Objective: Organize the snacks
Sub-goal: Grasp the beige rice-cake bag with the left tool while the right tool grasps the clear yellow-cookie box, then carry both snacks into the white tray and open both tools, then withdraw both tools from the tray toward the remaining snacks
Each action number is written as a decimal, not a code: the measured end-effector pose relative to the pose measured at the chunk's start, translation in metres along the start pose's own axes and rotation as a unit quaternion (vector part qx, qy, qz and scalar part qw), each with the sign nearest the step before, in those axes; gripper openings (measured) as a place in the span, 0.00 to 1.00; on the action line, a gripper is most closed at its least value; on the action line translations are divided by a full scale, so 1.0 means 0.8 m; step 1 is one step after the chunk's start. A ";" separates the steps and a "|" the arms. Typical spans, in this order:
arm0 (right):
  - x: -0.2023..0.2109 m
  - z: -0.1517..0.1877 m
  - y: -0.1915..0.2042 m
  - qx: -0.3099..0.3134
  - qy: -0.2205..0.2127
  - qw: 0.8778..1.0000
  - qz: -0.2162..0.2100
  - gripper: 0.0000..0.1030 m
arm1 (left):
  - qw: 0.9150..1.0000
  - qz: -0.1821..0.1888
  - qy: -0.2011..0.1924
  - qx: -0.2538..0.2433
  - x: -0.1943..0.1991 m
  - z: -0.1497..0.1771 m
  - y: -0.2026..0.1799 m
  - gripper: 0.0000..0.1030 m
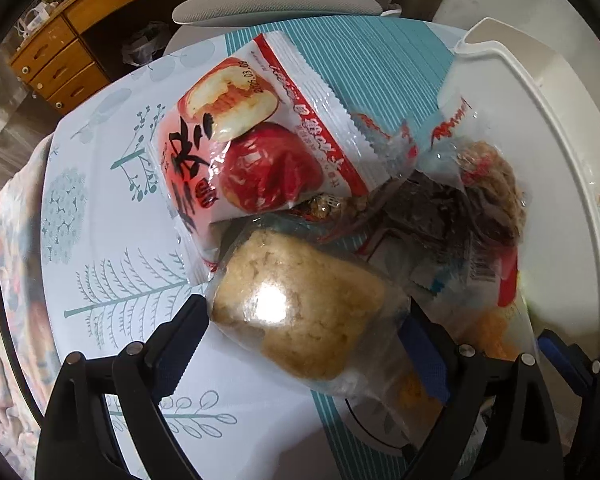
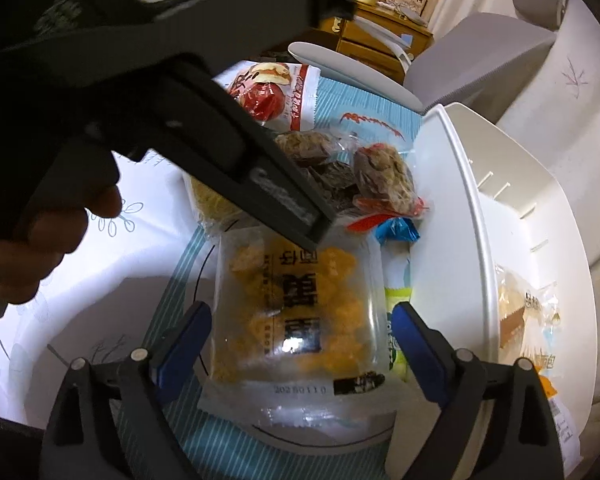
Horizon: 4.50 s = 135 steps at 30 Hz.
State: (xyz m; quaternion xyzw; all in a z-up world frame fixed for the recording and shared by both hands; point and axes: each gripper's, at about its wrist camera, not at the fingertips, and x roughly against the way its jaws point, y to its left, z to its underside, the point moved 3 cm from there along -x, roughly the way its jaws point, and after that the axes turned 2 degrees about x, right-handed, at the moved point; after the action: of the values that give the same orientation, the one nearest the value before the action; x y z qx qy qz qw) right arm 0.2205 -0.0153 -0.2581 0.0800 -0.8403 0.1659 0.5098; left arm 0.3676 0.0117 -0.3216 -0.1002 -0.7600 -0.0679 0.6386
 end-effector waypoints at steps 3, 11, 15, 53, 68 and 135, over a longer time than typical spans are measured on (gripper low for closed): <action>-0.004 -0.002 0.002 0.004 0.002 1.000 0.008 0.91 | 1.000 -0.005 0.005 0.008 -0.006 -0.004 -0.006 0.90; -0.005 -0.009 0.001 0.006 0.011 1.000 0.008 0.89 | 1.000 -0.022 0.004 0.008 -0.008 -0.005 -0.010 0.78; -0.008 -0.012 -0.002 0.004 0.019 1.000 0.007 0.86 | 1.000 -0.018 0.003 0.007 -0.009 -0.003 -0.001 0.76; 0.026 0.024 0.050 -0.240 0.172 0.944 -0.145 0.55 | 0.997 0.055 0.002 0.048 0.141 0.192 0.135 0.75; 0.132 0.032 0.016 -0.276 0.102 0.946 -0.137 0.55 | 0.981 0.161 -0.101 0.038 0.236 0.232 0.108 0.75; 0.153 0.094 -0.322 -0.282 -0.037 0.945 -0.163 0.82 | 0.975 0.132 -0.142 0.112 0.235 0.071 -0.201 0.91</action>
State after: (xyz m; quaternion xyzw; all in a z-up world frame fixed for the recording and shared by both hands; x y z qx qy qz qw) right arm 0.1789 -0.2787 -0.1311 0.0752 -0.8465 -0.1668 0.5000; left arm 0.2440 -0.1190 -0.1422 -0.1357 -0.8256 0.1174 0.5350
